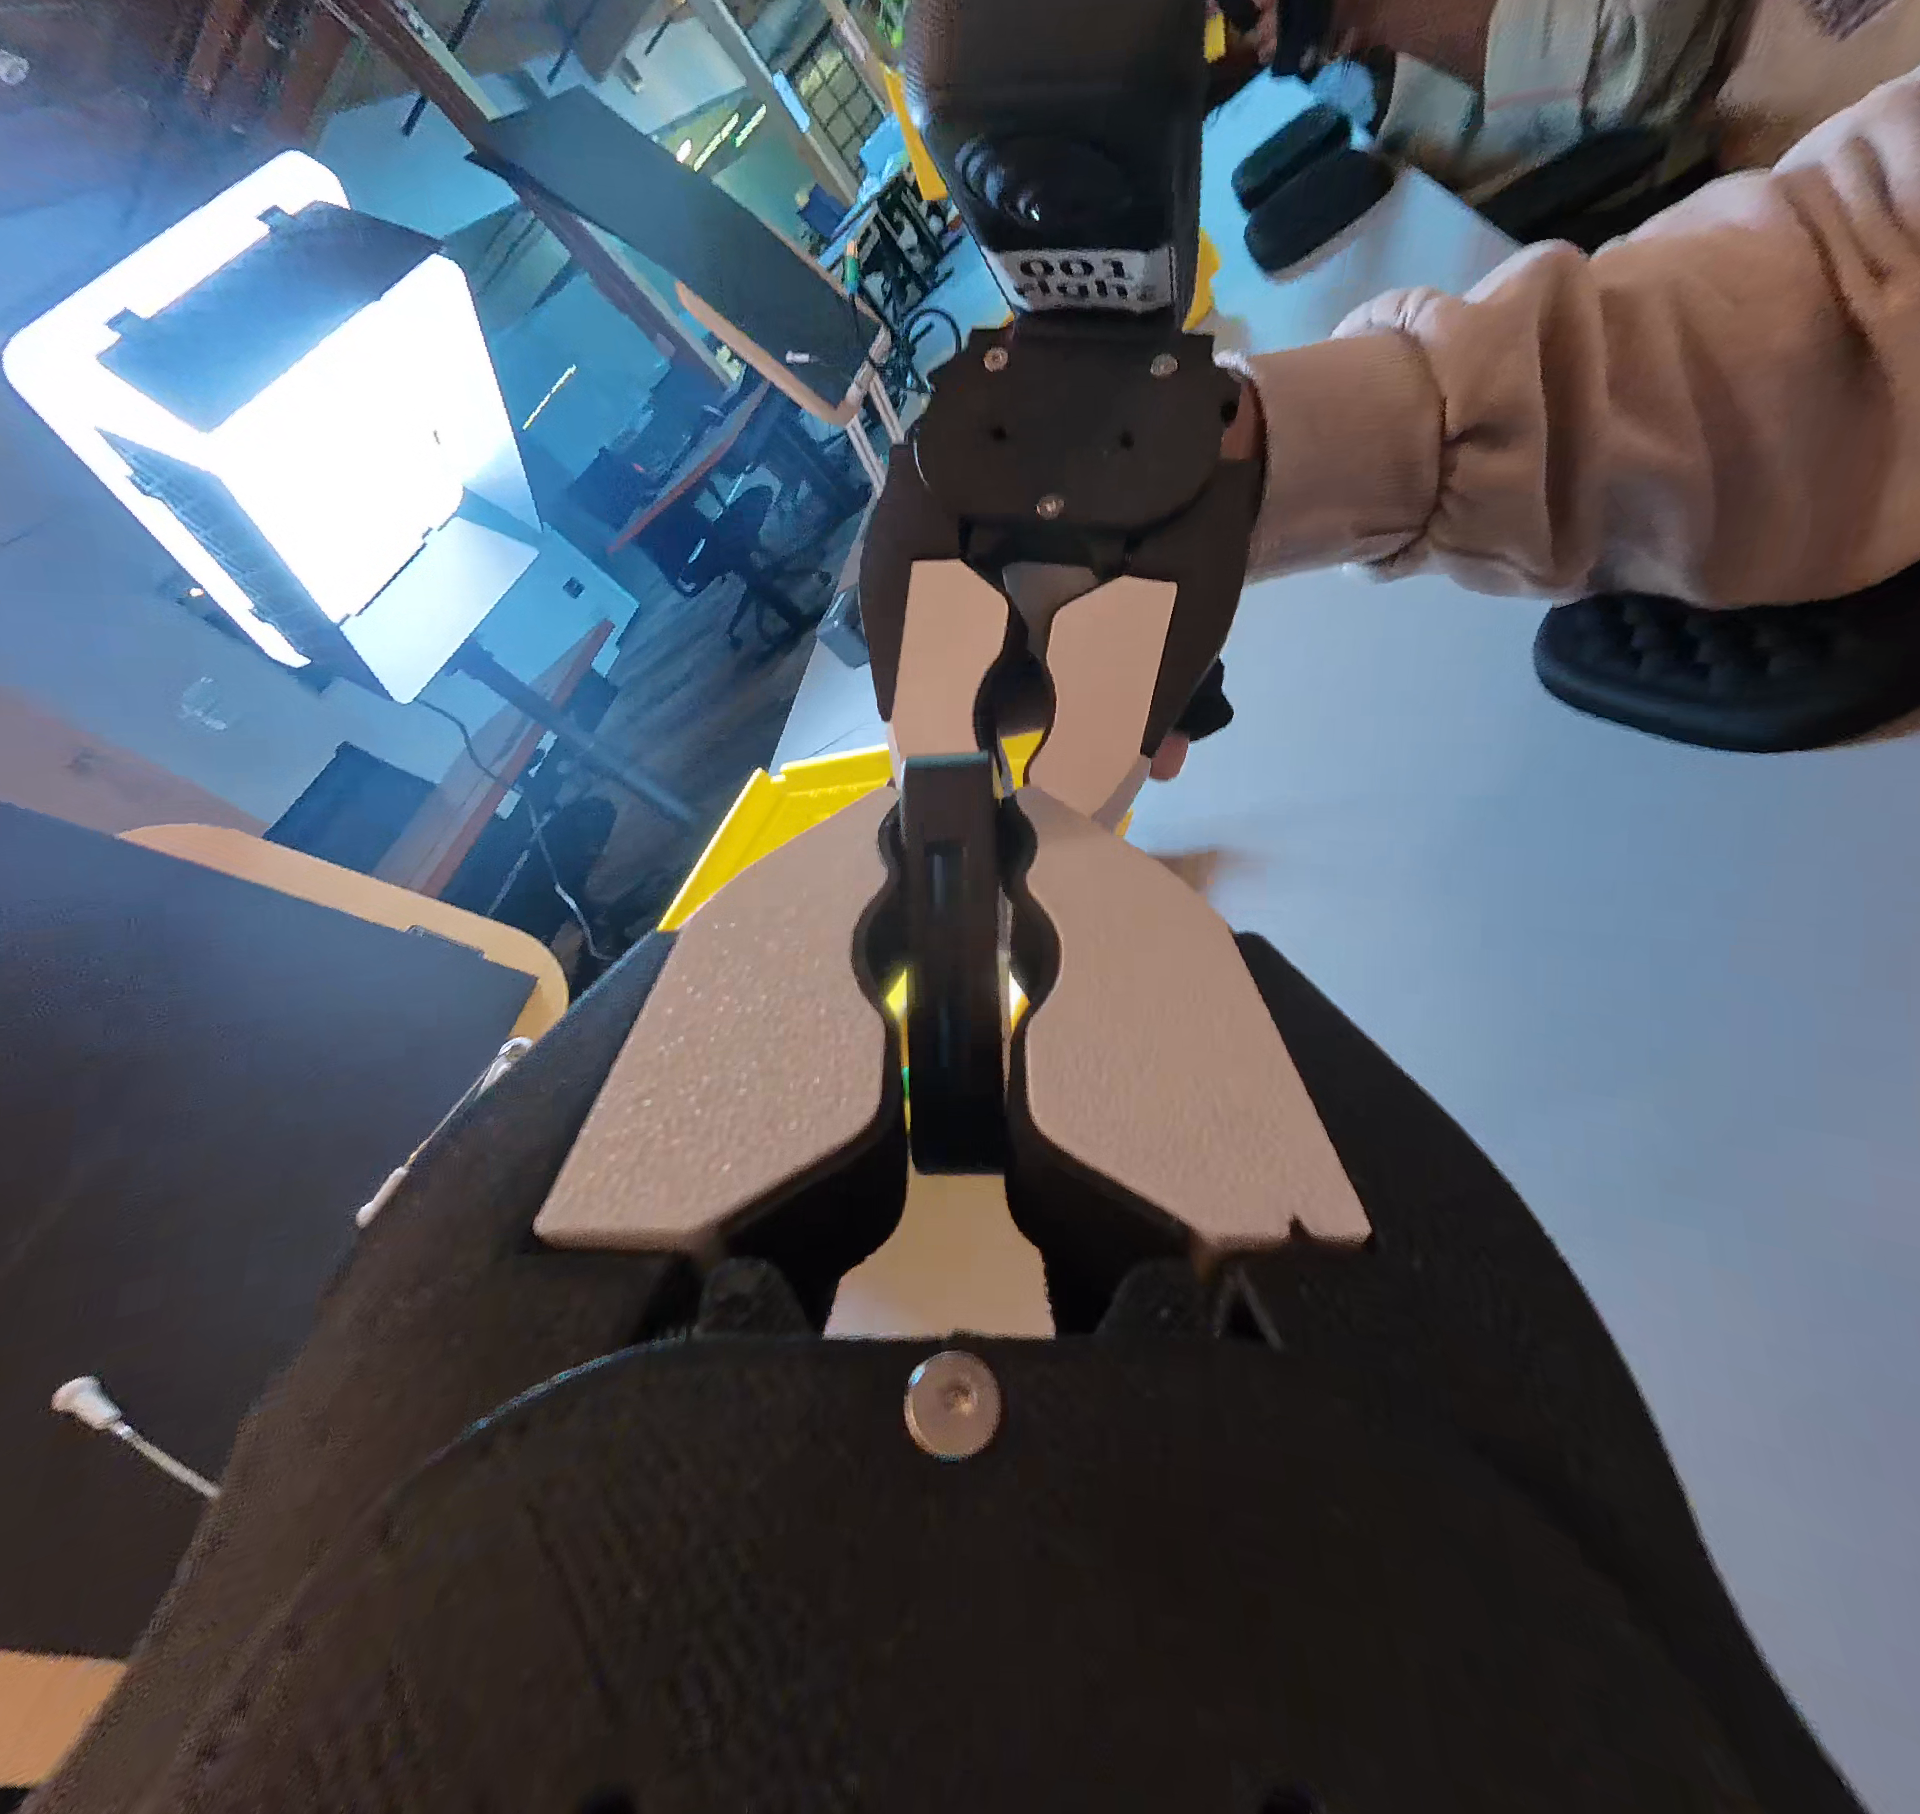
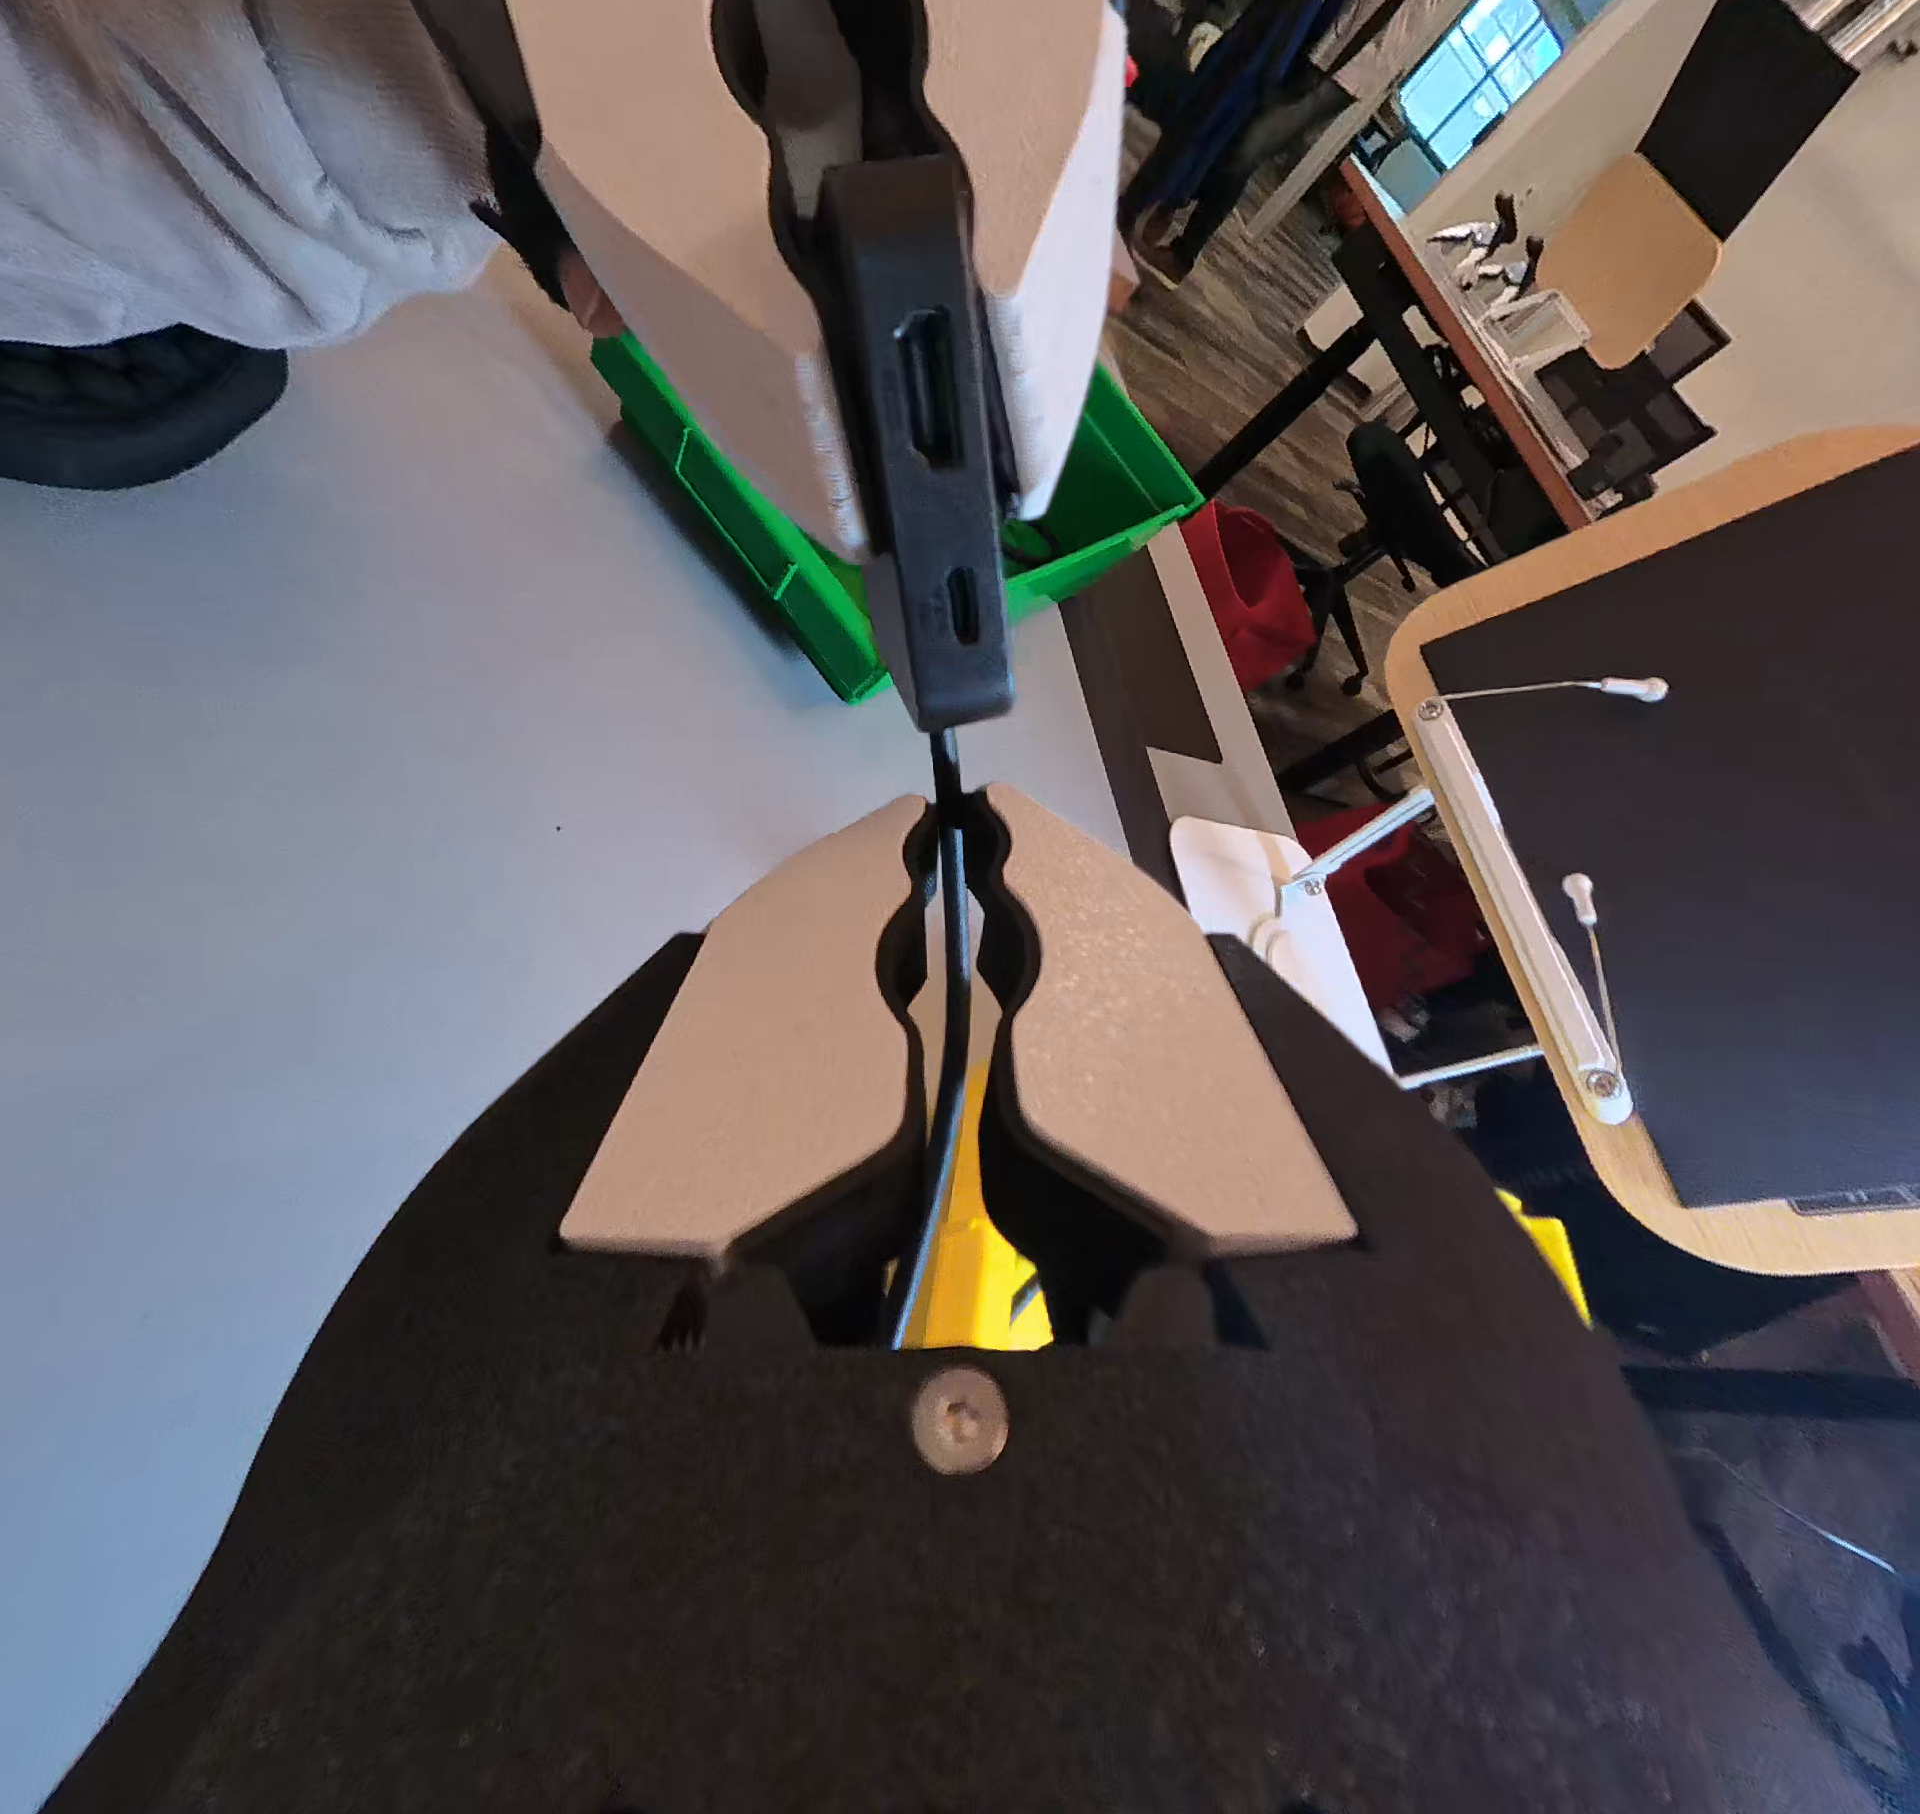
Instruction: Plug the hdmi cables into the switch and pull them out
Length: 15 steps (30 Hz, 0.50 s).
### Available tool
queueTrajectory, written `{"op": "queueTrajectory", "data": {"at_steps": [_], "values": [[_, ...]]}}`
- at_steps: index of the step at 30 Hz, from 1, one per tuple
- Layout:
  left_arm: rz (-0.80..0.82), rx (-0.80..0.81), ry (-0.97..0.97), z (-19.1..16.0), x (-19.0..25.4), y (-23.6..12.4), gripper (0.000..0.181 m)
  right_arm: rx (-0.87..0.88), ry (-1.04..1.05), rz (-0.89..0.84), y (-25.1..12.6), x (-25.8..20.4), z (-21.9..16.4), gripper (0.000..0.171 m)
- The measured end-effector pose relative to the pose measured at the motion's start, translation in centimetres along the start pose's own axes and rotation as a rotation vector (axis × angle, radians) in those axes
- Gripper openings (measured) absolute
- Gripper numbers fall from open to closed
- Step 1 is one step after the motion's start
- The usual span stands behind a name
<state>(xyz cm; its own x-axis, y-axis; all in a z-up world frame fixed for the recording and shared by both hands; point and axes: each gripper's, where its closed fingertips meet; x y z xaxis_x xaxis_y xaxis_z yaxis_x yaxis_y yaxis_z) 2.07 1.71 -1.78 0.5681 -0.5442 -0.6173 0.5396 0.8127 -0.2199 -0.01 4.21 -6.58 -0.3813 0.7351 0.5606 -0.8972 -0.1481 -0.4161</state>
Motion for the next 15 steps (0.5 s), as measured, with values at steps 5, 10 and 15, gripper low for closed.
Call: {"op": "queueTrajectory", "data": {"at_steps": [5, 10, 15], "values": [[-0.018, -0.07, 0.081, -0.5, 0.9, 0.3, 0.014, -0.032, -0.028, -0.011, 0.1, -0.1, -0.5, 0.005], [-0.078, -0.047, 0.091, -0.5, 2.2, 0.8, 0.014, 0.041, -0.104, 0.009, 0.4, -1.8, 1.8, 0.016], [-0.088, -0.036, 0.068, -0.5, 2.1, 0.7, 0.014, 0.024, -0.122, 0.017, 0.1, -1.7, 1.7, 0.015]]}}
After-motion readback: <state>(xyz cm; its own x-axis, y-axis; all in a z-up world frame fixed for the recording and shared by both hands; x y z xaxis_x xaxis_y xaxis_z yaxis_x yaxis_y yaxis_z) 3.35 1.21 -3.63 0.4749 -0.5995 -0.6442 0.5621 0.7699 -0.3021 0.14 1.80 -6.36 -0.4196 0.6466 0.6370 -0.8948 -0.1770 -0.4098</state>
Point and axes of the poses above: each gripper's, where its closed fingertips meet, y out along the fingers, z out of its top, x = y × z across the jaws, and after that the axes turned 4 degrees about -x, right-handed
